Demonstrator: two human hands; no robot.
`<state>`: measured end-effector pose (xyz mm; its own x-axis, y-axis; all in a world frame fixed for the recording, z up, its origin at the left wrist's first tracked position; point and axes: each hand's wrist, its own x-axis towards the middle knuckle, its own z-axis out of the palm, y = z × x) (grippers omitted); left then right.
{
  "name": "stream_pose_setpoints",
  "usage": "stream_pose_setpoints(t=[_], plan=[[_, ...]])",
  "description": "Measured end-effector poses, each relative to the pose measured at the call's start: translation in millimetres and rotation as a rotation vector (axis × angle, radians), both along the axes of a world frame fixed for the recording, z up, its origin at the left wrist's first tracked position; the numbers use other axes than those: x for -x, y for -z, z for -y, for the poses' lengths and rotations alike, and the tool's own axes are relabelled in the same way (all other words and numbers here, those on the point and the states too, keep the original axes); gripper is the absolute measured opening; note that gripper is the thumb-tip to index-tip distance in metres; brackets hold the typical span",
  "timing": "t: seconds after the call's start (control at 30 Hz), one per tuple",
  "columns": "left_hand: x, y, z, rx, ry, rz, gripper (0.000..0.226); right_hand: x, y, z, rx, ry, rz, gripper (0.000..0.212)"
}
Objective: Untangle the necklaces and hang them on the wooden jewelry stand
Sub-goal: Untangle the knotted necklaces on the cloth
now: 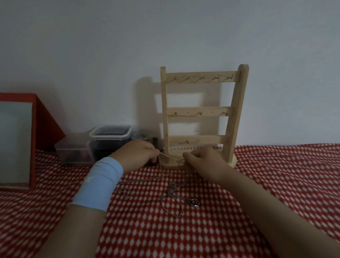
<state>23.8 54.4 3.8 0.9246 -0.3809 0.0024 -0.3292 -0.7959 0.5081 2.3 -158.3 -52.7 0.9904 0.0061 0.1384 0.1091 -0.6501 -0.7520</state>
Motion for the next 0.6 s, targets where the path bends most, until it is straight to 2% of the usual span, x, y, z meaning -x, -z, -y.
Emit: stream_pose_setpoints(t=[0.07,0.1,0.17,0.23,0.33,0.4,0.43,0.5,0.57,0.6], plan=[[-1,-1,5,0.096,-0.054,0.101,0.035,0,0,2,-0.063,0.033,-0.005,0.048],[-2,-1,6,0.243,-0.107,0.091,0.039,-1,-1,3,-0.041,0.053,-0.001,0.046],[-6,1,6,0.616,-0.196,0.023,0.044,-1,-2,5,0.222,0.101,0.012,0.045],[-7,3,5,0.883,-0.202,-0.097,0.045,0,-5,7,0.525,0.138,-0.026,0.042],[-4,1,4,1.0,-0.157,-0.165,0.051,4,-10,7,0.791,0.177,-0.064,0.034],[-4,-1,5,1.067,-0.133,-0.206,0.05,6,-13,6,0.884,0.168,0.036,0.03],[-2,-2,7,1.098,-0.113,-0.235,0.048,6,-13,5,0.844,0.124,0.105,0.032],[0,-4,12,1.133,-0.046,-0.27,0.042,9,-13,-3,0.527,-0.049,0.144,0.043],[2,-5,17,1.182,0.014,-0.291,0.04,14,-12,-17,0.114,-0.26,-0.001,0.045],[4,-5,19,1.209,0.022,-0.296,0.04,15,-11,-24,-0.002,-0.336,-0.066,0.042]])
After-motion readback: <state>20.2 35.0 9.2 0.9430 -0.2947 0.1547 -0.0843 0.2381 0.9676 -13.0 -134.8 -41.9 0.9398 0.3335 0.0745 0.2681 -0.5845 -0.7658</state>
